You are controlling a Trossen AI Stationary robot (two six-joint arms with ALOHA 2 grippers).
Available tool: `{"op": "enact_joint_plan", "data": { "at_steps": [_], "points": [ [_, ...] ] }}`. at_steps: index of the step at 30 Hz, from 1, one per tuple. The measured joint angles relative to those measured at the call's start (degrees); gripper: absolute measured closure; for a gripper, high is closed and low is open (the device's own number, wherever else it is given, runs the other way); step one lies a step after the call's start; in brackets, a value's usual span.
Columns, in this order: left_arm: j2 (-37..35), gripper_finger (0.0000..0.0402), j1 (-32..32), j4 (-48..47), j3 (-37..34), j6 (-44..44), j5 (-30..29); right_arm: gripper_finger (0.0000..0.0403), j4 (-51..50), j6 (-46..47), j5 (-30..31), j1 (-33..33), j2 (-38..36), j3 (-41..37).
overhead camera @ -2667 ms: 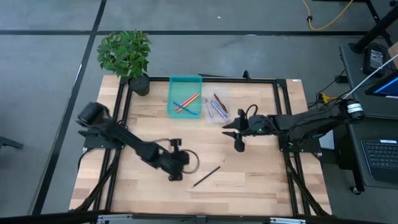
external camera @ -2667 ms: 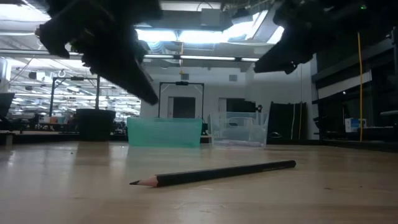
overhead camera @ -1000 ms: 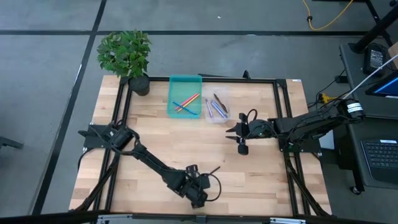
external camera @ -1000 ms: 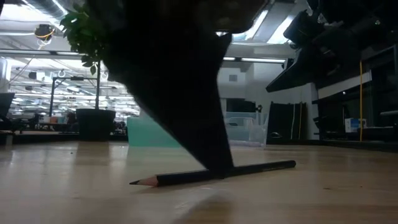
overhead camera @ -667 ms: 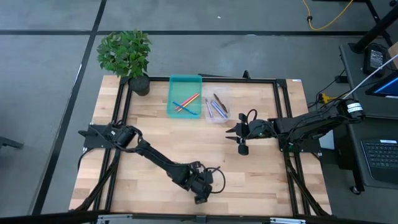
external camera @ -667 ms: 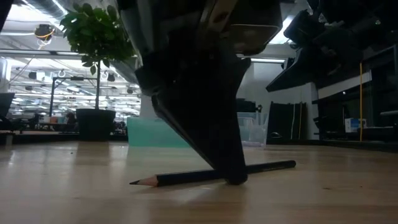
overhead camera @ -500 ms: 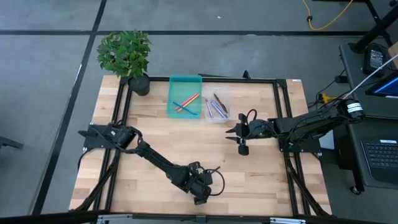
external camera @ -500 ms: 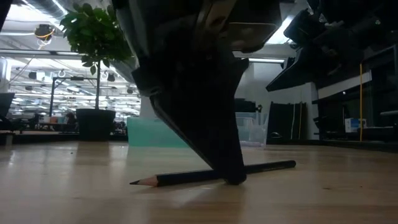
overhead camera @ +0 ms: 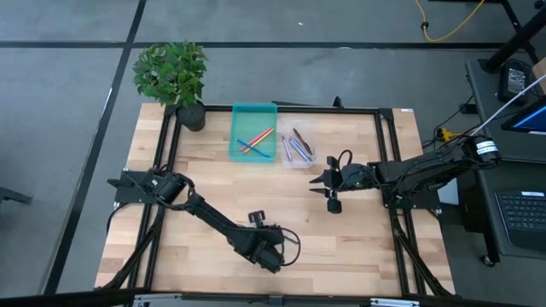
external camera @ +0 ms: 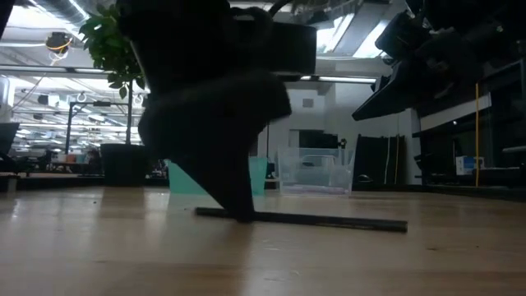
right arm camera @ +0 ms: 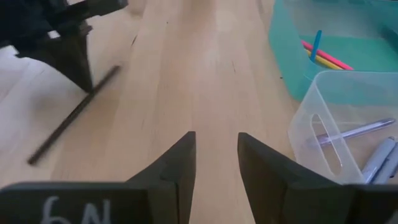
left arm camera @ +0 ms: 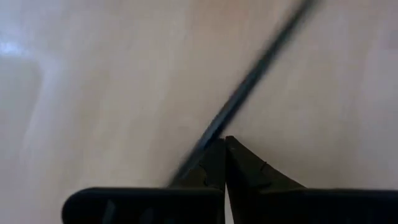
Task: Sort pens & pencils
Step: Put the black pencil into the blue bin
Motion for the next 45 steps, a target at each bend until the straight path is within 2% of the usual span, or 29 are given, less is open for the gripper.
{"op": "enact_joint_plan", "data": {
  "at_steps": [10, 13, 16, 21, 30, 36, 39, 43, 45],
  "points": [
    [-0.45, 0.0401, -1.29, 0.32, 2.11, 4.57, 0.19, 0.0283, 0.0, 0.04, -1.49, 0.0, 0.0, 0.0],
    [-0.42, 0.0401, -1.41, 1.42, 4.03, 4.65, 2.06, 0.0283, -0.02, 0.04, -1.46, 0.0, 0.0, 0.0],
    [-0.52, 0.0396, -0.73, 2.62, 4.44, 5.47, 6.36, 0.0283, -0.04, 0.04, -1.46, 0.0, 0.0, 0.02],
    [-0.52, 0.0359, 0.42, 5.84, 4.46, 6.3, 9.29, 0.0283, -0.07, 0.0, -1.46, 0.0, 0.0, 0.02],
    [-0.63, 0.0303, 0.17, 5.03, 4.53, 13.82, 8.6, 0.0283, -0.85, -0.04, -1.46, 0.0, 0.0, 0.02],
    [-2.33, 0.0299, 0.24, -0.57, 4.57, 16.73, 8.82, 0.0283, -1.64, -0.06, -1.44, 0.0, 0.0, 0.02],
    [-3.84, 0.0299, 0.65, -1.03, 4.67, 18.49, 8.57, 0.0283, -1.88, -0.07, -1.44, 0.0, 0.0, 0.02],
    [-4.52, 0.0299, 0.96, -1.2, 4.68, 22.33, 5.42, 0.0283, -2.57, -0.22, -1.42, 0.0, 0.0, 0.02],
    [-4.52, 0.0299, 1.43, -1.61, 4.68, 25.04, 6.17, 0.0283, -2.97, -0.24, -1.42, 0.0, 0.0, 0.02]
  ]
}}
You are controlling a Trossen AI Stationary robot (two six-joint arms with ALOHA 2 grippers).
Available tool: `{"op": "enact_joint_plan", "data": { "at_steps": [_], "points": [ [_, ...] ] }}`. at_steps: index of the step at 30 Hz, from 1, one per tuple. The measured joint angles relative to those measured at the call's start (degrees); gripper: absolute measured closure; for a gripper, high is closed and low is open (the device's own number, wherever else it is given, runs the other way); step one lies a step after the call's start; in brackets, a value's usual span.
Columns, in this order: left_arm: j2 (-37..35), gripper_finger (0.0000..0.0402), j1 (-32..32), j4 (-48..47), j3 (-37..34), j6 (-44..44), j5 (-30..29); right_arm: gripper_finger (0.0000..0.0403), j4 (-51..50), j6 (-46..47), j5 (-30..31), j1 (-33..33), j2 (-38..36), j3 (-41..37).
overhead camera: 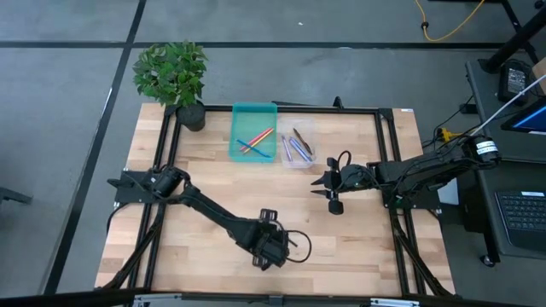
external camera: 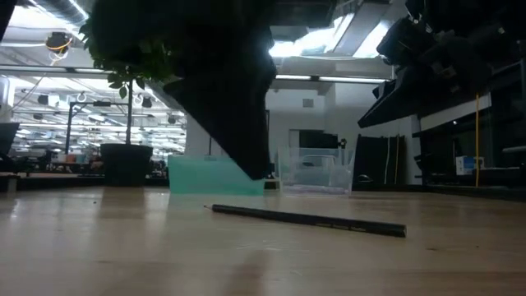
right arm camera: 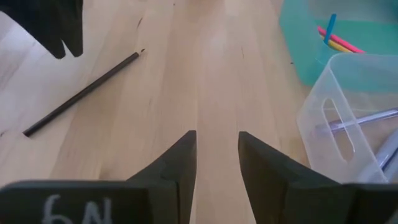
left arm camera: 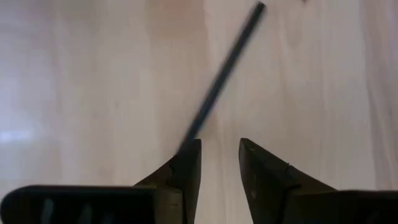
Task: Sort pens & pencils
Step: Put the black pencil into the blue bin
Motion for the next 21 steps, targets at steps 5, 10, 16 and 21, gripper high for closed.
{"op": "enact_joint_plan", "data": {
  "at_steps": [5, 10, 16, 21],
  "points": [
    [0.0, 0.0299, 2.24, -0.69, 0.0, 5.77, 4.11, 0.0283, -0.84, 0.06, -0.01, 0.0, 0.0, 0.0],
    [0.0, 0.0299, 3.85, -0.73, 0.0, 12.15, 4.6, 0.0283, -3.14, 0.97, -0.05, 0.0, 0.0, 0.02],
    [0.0, 0.0299, 5.75, -1.23, 0.0, 19.08, 7.1, 0.0283, -5.91, 4.43, -0.08, 0.0, 0.0, 0.04],
    [0.0, 0.0304, 7.32, -0.48, -1.08, 21.77, 10.63, 0.0283, -6.43, 6.51, -1.94, 0.09, 0.0, 0.04]
  ]
}}
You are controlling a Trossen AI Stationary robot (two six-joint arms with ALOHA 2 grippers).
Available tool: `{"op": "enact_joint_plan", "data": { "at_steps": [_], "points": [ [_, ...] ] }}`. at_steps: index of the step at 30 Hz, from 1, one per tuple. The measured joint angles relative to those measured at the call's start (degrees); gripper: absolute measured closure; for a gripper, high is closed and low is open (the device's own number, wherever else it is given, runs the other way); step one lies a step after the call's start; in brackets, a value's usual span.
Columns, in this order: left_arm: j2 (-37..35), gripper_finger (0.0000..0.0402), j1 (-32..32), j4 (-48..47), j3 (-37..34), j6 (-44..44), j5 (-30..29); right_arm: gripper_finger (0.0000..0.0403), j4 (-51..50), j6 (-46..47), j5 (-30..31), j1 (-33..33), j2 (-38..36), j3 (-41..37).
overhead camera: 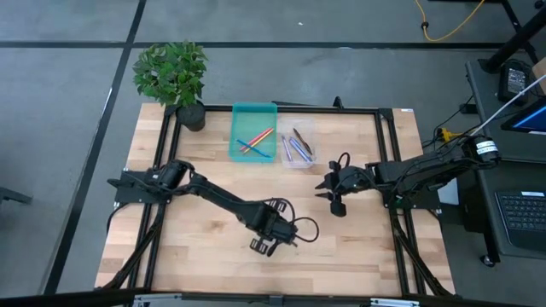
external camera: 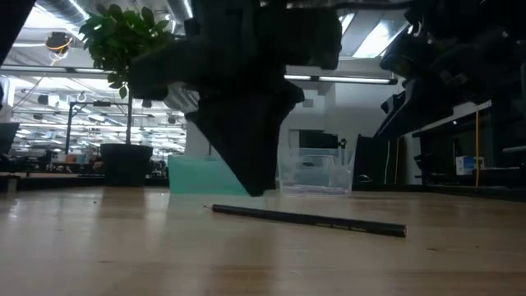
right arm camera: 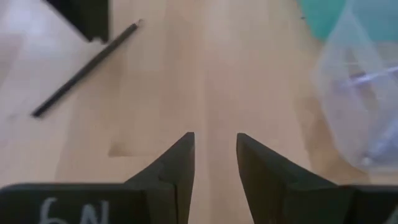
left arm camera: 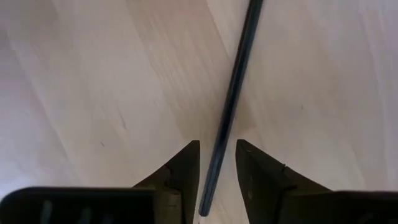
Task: Sort pens & pencils
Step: Put the black pencil into the blue bin
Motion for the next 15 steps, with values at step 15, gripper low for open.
{"op": "enact_joint_plan", "data": {
  "at_steps": [15],
  "points": [
    [0.02, 0.0305, 2.67, 11.45, -5.19, 2.28, 10.73, 0.0283, 0.33, -0.09, -2.57, 3.19, 0.0, 0.0]
  ]
}}
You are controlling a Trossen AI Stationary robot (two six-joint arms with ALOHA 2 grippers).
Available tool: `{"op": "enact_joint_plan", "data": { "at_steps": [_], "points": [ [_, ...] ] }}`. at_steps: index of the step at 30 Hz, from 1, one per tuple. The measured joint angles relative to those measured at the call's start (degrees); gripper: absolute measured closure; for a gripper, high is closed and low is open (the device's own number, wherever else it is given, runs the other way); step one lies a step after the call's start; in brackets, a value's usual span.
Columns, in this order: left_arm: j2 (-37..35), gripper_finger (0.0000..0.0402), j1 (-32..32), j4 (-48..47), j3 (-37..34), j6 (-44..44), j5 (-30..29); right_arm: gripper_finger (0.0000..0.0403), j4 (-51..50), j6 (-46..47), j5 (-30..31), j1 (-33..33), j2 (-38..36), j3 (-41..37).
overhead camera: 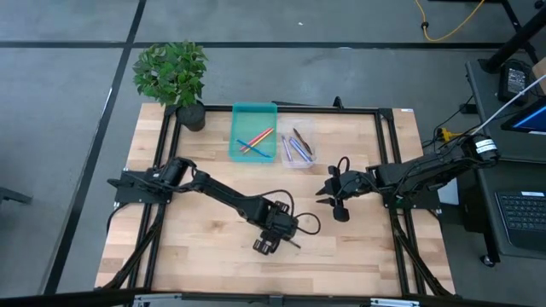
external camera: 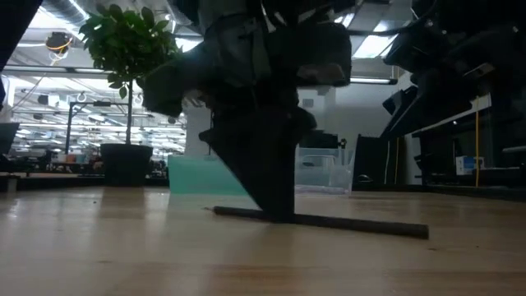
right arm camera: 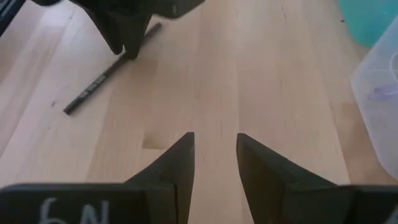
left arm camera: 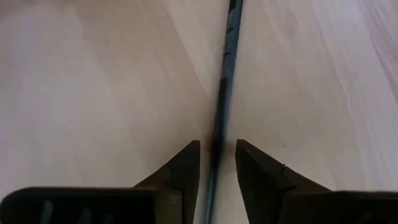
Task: Sort pens & pencils
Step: Put the black pencil into the blue bin
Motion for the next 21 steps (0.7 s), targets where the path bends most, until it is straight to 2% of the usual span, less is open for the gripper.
{"op": "enact_joint_plan", "data": {
  "at_steps": [9, 21],
  "points": [
    [-0.57, 0.0305, -0.02, 6.1, -6.03, -4.43, 1.35, 0.0283, 0.0, 0.15, 0.0, 0.12, 0.0, 0.0],
    [-0.42, 0.0305, -0.53, 6.9, -6.48, -12.36, 0.73, 0.0283, 1.3, 0.3, 0.01, 1.09, 0.0, 0.0]
  ]
}}
